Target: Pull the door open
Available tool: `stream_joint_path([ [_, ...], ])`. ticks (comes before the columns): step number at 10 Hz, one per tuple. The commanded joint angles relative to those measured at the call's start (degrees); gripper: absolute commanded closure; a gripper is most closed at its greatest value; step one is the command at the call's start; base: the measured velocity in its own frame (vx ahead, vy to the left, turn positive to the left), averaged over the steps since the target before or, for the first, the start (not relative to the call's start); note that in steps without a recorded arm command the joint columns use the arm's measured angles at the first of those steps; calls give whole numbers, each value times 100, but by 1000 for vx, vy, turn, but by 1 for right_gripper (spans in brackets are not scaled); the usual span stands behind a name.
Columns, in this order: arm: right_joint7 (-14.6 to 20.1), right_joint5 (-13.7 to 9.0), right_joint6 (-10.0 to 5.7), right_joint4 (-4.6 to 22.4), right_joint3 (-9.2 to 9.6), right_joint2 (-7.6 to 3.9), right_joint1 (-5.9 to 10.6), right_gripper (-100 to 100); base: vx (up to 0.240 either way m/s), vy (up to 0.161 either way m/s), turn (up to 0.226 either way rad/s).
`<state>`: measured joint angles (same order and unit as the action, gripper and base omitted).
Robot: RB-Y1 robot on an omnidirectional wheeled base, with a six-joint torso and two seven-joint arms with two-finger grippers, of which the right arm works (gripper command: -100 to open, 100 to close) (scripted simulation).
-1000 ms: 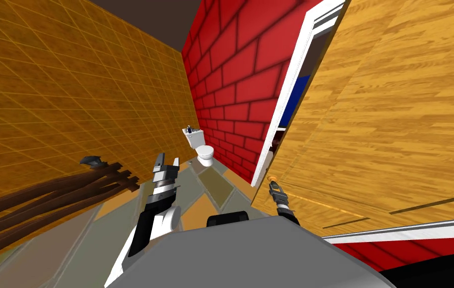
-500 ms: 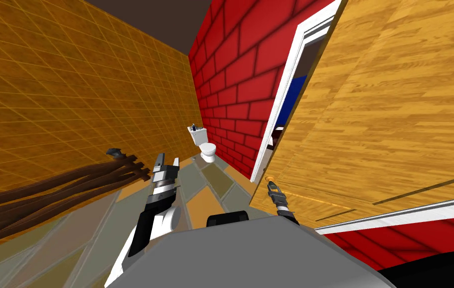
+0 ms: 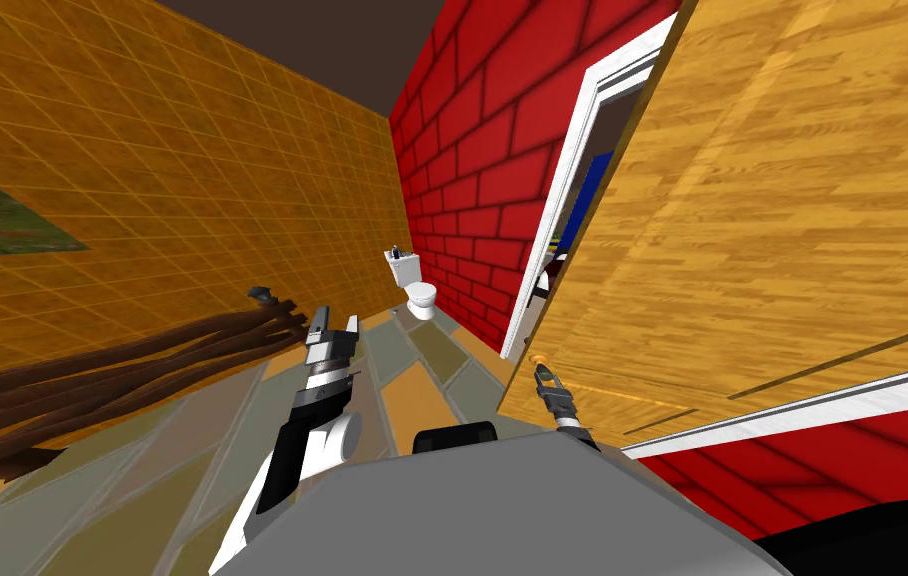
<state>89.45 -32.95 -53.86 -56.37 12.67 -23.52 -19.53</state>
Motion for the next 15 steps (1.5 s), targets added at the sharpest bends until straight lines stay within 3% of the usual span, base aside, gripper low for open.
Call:
stream_joint_path([
  [1, 119, 61, -117, 10, 118, -85, -96, 100, -219, -11, 112],
  [4, 292, 148, -295, 14, 280, -232, -206, 100, -199, -23, 90],
  [5, 242, 133, -242, 21, 251, -195, -172, 100, -86, -8, 26],
  [13, 701, 349, -743, 265, 588, -530, -287, 100, -206, -25, 117],
  [14, 652, 338, -684, 233, 570, -502, -273, 100, -89, 0, 22],
  [15, 727, 372, -760, 304, 623, -543, -278, 100, -120, -17, 108],
])
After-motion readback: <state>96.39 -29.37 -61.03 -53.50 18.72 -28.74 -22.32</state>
